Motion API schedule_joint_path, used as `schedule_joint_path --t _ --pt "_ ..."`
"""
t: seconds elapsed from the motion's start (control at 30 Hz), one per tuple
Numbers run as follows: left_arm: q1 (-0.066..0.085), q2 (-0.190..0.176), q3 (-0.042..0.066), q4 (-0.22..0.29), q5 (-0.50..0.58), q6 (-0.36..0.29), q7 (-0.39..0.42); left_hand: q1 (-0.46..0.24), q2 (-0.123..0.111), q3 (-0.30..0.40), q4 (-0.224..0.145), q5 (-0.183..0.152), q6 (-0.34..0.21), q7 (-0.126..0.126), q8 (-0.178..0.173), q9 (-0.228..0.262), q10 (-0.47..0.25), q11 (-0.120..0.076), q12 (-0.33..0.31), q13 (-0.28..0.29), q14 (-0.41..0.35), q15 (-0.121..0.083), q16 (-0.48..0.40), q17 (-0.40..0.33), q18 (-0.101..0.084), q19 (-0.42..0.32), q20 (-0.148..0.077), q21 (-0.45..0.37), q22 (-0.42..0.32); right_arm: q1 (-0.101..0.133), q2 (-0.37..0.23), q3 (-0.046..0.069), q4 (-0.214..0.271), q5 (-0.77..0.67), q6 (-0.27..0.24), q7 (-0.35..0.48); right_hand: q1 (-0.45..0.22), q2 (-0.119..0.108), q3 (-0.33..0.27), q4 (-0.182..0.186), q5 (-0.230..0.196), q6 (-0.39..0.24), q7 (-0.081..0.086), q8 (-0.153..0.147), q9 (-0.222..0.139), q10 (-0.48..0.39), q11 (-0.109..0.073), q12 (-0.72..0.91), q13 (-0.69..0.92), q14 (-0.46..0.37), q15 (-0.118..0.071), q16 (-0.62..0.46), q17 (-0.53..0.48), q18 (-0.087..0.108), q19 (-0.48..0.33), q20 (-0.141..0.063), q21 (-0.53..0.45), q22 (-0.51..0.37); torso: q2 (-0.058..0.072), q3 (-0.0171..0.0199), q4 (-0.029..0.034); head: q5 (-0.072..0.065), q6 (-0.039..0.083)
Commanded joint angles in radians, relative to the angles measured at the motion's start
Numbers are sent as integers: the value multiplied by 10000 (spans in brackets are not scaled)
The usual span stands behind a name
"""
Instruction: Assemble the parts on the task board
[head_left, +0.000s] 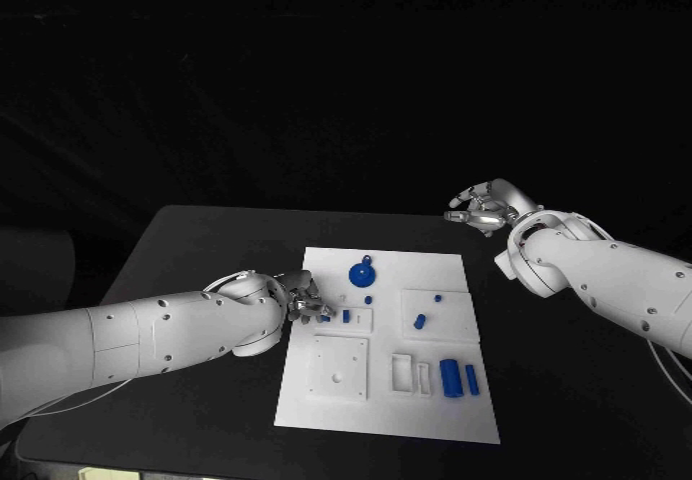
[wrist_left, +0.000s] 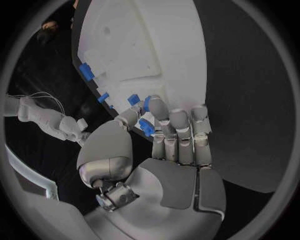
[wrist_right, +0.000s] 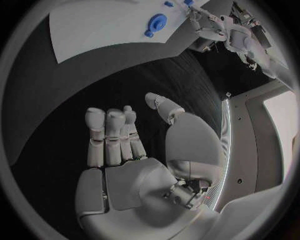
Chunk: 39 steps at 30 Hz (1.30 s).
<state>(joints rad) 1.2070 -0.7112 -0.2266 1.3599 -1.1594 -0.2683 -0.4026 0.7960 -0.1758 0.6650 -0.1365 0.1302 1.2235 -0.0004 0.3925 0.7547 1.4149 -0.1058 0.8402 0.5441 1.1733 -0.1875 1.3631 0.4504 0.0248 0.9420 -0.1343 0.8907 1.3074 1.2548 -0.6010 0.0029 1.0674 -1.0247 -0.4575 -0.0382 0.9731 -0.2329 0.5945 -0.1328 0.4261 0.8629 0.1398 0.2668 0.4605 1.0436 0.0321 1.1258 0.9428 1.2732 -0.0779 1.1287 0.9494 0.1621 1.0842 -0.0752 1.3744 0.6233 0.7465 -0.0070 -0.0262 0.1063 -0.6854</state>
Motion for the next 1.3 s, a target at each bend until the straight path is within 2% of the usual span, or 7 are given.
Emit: schedule_joint_path --t 0.03,0.1,0.13,0.23,0.7,1.03,1.3 --pt "-81 27 -51 15 155 290 -41 26 -141 22 133 -123 -40 17 -21 -14 30 57 52 -8 8 47 57 -15 -207 -1 -1302 -55 193 -7 -4 1 10 -44 16 80 -31 55 -63 -4 37 -20 64 -6 11 -60 -4 35 -12 77 -12 -28 12 997 5 -32 -12 11 3 0 -3 -5 -6" --pt "-81 30 -51 11 158 254 -33 -1 -311 52 333 -718 -40 10 7 -16 34 51 62 -5 10 39 73 -17 -204 5 -1315 -50 192 -10 -4 1 4 -44 24 76 -34 55 -65 -2 39 -20 64 -7 11 -61 -4 35 -13 77 -12 -28 13 997 5 -32 -13 12 3 0 -1 -10 -8" --pt "-81 30 -50 12 173 223 -27 -27 -402 54 426 -770 -43 10 16 -16 36 51 68 -2 12 37 80 -17 -206 5 -1316 -50 191 -11 -5 1 6 -44 27 74 -35 55 -65 -2 40 -20 64 -7 11 -61 -4 35 -13 77 -12 -28 13 997 5 -32 -13 12 0 -1 1 -10 -7" --pt "-81 24 -45 25 219 147 -9 -121 -550 32 635 -808 -47 12 42 -4 36 53 78 5 9 38 96 -15 -209 12 -1319 -41 191 -24 -6 1 6 -44 28 75 -38 57 -66 0 42 -19 64 -6 11 -61 -3 36 -14 77 -12 -28 14 997 5 -32 -13 13 4 -4 2 -18 3" --pt "-81 21 -34 41 257 64 -53 -391 -839 -13 1124 -818 -81 6 99 46 25 44 106 34 -8 29 137 -5 -197 5 -1334 -19 189 -54 3 1 -133 -44 -17 75 -59 51 -76 6 53 -21 66 -7 12 -66 -2 39 -17 73 -10 -31 18 997 1 -31 -16 19 3 -5 8 -34 41" --pt "-80 -3 -11 104 261 26 -38 -399 -869 -8 1176 -817 -90 5 105 52 19 44 106 36 -15 26 139 -6 -192 3 -1337 -14 190 -63 30 1 -222 -44 -10 67 -98 38 -96 9 130 -29 69 -10 11 -82 1 45 -28 62 -7 -38 30 997 -14 -24 -23 35 1 5 -7 -27 96" --pt "-79 -41 36 186 280 -1 -48 -368 -841 13 1206 -817 -89 1 117 62 22 41 113 42 -13 21 147 -4 -186 5 -1344 -6 192 -68 63 1 -312 -44 11 67 -105 44 -100 7 163 -25 68 -8 13 -85 0 50 -32 61 -8 -40 35 997 -17 -23 -24 42 -1 1 14 -41 110"
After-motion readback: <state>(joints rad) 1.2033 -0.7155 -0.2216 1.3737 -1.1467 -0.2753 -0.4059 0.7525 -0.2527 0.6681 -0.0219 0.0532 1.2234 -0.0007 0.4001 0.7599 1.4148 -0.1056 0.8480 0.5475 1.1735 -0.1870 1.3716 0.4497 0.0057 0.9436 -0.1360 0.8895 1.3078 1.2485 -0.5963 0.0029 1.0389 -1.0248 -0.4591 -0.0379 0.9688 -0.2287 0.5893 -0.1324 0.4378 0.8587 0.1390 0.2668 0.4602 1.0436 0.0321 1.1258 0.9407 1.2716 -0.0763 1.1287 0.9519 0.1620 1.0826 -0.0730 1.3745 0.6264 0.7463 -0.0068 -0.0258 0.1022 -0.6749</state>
